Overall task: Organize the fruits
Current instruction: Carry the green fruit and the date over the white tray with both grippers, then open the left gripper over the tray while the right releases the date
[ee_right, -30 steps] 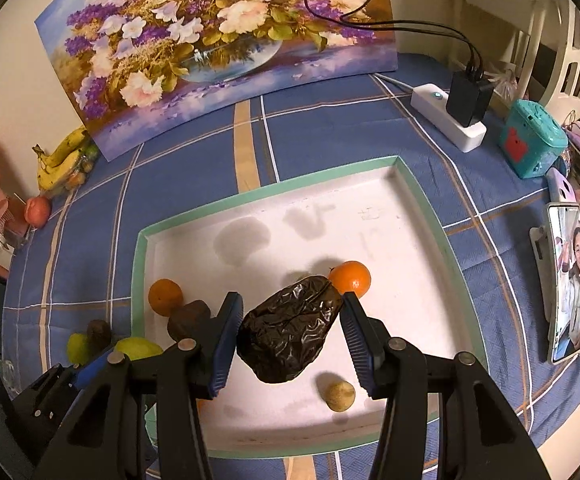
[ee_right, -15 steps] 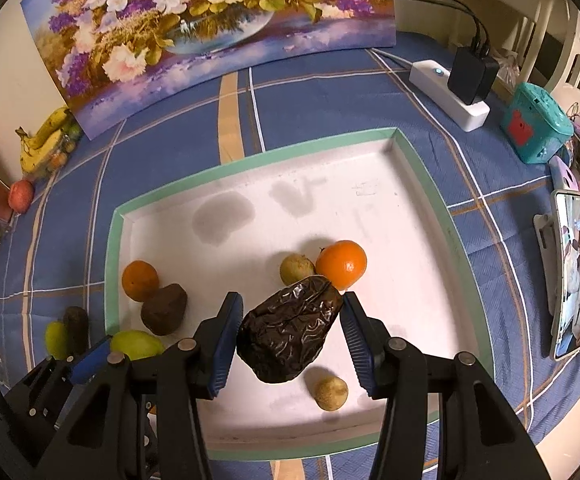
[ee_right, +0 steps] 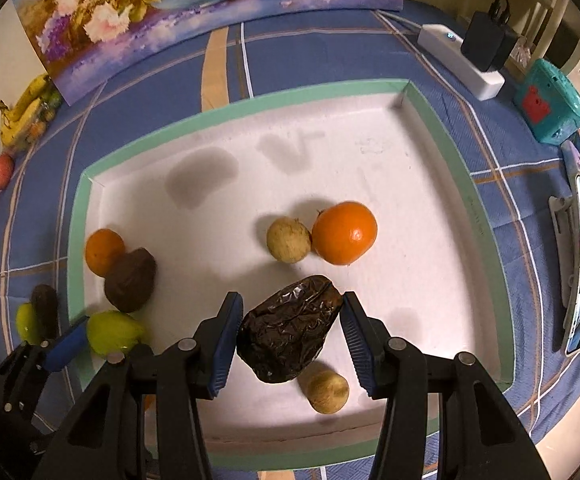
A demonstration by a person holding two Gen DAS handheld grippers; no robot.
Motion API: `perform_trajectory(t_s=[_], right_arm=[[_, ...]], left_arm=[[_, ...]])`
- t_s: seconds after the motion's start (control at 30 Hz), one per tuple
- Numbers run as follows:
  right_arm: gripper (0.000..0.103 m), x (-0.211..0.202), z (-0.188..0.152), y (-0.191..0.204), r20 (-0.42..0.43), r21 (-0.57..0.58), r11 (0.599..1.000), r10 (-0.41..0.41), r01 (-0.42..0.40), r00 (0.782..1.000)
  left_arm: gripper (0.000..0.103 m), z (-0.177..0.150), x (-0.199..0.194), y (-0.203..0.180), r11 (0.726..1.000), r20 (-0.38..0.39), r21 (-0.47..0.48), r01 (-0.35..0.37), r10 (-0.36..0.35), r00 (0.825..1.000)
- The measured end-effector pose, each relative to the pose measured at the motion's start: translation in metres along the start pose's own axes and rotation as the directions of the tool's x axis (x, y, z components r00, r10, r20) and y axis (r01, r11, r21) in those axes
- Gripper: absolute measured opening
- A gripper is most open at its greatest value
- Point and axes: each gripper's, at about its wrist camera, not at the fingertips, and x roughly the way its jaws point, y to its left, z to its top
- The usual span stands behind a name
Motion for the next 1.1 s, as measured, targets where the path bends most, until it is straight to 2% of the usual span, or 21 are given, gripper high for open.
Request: perform_trajectory(t_s=[0.2,0.93,1.1], right_arm=[[0.052,0.0102,0.001,0.0018,-0.026,-0.006,1.0,-0.007,0.007,1.0],[0.052,0.0096,-0.0004,0.0022,-0.023,-0.021,1.0,-0.019,0.018,1.0],[0.052,0.0083,0.0009,-0.001,-0.03,-0.016,1.0,-0.007,0.006,1.0]], left_arm=[[0.058,0.001,0.0008,-0.0009,1.0,0.0,-0.003,0.001,-0.001,1.0],[0.058,0.0011,0.0001,-0.0015,1.0,-0.007,-0.003,0.007,-0.007,1.0],[0.062,0.0013,-0.0062,0.0004,1.0,0.004,-0.011,0.022,-0.022,1.0]])
